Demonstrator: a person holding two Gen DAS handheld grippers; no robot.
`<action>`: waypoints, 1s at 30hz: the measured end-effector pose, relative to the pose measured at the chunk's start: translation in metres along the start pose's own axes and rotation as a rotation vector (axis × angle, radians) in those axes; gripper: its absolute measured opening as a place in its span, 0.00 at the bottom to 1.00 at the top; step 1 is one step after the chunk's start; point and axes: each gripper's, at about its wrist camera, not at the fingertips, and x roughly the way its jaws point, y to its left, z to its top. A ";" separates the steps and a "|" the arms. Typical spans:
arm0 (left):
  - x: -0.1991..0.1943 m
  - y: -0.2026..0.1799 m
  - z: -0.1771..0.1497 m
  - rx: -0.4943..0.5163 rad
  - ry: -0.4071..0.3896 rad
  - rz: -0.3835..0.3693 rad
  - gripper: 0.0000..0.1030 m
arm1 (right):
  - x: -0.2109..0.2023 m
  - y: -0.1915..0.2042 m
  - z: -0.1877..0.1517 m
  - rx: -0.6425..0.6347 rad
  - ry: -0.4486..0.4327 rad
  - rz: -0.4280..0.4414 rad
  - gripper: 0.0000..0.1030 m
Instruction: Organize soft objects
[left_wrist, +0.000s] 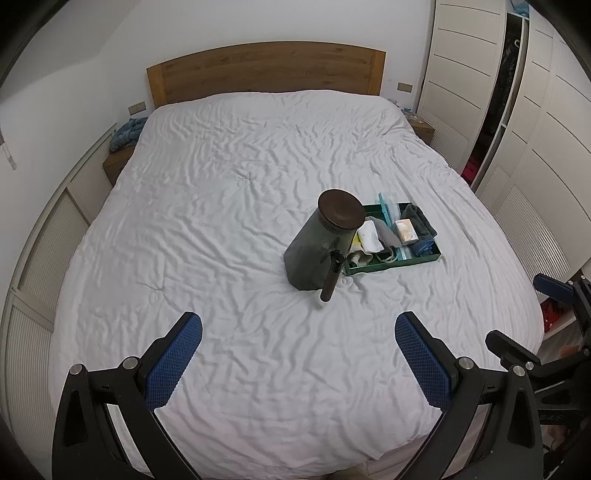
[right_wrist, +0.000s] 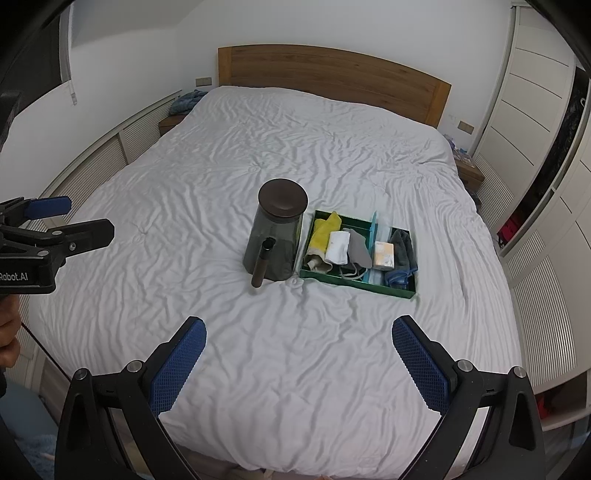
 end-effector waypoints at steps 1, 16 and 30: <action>0.000 0.000 0.000 -0.002 0.000 -0.002 0.99 | 0.000 0.000 0.000 -0.001 0.000 0.001 1.00; -0.004 -0.002 -0.002 0.003 0.002 -0.003 0.99 | 0.001 0.007 -0.003 -0.015 0.000 0.005 1.00; -0.005 -0.004 -0.004 0.006 0.004 -0.006 0.99 | 0.002 0.007 -0.003 -0.013 0.001 0.005 1.00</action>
